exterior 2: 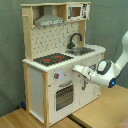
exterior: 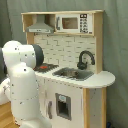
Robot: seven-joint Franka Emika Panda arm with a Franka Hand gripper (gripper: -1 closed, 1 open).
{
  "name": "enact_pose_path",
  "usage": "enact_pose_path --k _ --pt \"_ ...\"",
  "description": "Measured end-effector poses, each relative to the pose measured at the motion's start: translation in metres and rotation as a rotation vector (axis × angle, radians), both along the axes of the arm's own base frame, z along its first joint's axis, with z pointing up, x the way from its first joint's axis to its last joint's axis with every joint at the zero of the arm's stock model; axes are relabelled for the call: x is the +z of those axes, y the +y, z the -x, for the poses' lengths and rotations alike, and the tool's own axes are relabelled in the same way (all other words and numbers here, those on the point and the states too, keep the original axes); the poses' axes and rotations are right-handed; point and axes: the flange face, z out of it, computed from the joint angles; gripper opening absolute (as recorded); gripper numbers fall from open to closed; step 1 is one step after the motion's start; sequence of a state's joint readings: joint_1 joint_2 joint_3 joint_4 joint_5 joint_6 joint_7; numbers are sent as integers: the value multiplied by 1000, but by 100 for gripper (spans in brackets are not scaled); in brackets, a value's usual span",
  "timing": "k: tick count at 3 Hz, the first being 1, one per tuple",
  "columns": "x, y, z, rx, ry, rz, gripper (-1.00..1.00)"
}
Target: Play with the kitchen
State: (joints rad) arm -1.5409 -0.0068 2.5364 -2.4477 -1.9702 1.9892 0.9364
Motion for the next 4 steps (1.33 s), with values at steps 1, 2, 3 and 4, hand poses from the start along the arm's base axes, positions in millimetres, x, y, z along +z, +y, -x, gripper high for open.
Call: enact_pose_path --k 1,2,3,4 --pt "13 15 1 25 -20 69 100" --pt "0 40 16 77 -45 149 100" --pt "-7 61 27 102 -94 228 100" --pt "1 82 35 119 -143 297 100"
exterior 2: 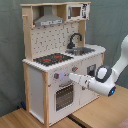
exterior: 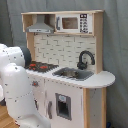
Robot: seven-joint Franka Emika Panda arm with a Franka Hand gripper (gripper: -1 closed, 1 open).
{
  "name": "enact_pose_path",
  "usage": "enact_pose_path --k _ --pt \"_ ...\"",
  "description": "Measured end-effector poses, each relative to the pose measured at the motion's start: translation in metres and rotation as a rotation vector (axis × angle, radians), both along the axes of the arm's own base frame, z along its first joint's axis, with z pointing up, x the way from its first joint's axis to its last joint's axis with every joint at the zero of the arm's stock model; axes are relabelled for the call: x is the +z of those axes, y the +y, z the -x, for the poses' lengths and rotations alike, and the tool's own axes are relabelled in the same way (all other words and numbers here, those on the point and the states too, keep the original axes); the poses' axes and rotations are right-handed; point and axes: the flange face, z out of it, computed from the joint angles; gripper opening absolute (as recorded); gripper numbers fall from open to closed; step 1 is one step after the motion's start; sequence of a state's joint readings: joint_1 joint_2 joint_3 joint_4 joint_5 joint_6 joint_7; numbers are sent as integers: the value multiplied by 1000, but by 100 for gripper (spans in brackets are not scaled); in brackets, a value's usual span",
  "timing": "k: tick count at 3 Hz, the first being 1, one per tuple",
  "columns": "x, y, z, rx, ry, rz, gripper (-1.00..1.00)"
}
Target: Play with the kitchen
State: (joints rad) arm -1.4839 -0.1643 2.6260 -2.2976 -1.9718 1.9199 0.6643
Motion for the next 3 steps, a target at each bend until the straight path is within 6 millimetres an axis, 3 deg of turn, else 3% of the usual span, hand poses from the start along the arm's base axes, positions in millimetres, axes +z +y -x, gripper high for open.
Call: enact_pose_path --k 1,3 --pt "9 21 6 12 -51 84 100" --pt "2 39 -5 -1 -119 292 100"
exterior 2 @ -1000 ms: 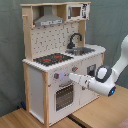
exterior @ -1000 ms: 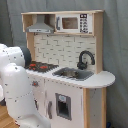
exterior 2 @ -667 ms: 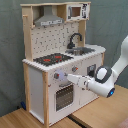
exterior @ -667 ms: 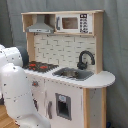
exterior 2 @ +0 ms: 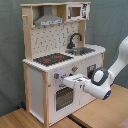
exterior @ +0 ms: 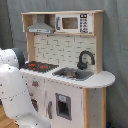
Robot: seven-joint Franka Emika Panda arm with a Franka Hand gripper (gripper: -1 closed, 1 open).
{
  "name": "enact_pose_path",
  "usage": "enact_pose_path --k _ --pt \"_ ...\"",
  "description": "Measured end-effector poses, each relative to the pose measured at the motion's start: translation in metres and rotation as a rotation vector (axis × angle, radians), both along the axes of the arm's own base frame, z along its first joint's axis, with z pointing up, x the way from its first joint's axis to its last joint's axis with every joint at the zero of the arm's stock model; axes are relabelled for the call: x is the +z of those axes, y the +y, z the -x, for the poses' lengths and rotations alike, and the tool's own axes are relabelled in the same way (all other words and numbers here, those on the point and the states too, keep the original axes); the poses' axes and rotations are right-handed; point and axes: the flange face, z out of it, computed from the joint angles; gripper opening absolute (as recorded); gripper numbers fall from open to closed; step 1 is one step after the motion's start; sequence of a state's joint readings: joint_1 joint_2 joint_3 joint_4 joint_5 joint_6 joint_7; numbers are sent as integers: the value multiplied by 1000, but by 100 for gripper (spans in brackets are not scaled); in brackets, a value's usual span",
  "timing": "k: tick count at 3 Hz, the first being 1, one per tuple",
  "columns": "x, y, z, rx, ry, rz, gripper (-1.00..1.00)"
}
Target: Play with the kitchen
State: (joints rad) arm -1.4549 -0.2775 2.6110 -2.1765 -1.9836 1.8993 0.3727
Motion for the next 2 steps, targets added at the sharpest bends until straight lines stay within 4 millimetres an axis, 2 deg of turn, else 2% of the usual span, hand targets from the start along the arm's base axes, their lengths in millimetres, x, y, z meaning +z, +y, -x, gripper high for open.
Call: enact_pose_path --k 1,2 --pt "-11 7 -6 -16 -31 114 100" --pt "-22 3 -26 -56 -46 218 100"
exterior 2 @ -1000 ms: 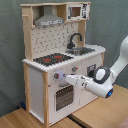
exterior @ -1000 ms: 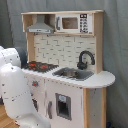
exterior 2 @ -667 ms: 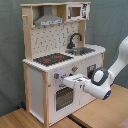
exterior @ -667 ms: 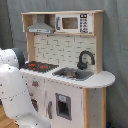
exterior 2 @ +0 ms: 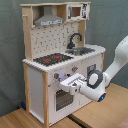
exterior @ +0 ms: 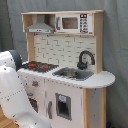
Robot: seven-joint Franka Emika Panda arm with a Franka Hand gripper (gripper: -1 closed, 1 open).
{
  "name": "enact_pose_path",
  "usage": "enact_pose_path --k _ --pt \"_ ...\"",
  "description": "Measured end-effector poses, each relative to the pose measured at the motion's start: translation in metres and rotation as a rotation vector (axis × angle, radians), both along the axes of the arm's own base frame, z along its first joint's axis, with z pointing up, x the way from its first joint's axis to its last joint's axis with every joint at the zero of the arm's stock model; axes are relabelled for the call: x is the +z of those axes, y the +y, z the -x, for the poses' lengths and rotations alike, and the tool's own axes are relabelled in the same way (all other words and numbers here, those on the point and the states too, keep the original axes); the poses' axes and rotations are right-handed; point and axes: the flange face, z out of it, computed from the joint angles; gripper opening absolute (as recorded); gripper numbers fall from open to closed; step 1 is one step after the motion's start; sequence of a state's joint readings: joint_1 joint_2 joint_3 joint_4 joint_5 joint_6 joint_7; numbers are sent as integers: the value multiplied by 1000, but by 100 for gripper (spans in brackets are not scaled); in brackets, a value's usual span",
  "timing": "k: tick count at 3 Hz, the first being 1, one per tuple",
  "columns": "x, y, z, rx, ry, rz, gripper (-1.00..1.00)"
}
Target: Play with the kitchen
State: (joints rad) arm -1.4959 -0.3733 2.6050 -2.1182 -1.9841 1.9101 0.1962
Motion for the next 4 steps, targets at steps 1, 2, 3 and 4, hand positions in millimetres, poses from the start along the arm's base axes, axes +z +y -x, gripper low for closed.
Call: enact_pose_path --k 1,2,3,4 --pt "-2 14 -16 2 1 23 100" --pt "-4 29 -30 3 4 16 100" --pt "3 33 -40 -25 36 -74 100" --pt "4 33 -40 -26 36 -76 -100"
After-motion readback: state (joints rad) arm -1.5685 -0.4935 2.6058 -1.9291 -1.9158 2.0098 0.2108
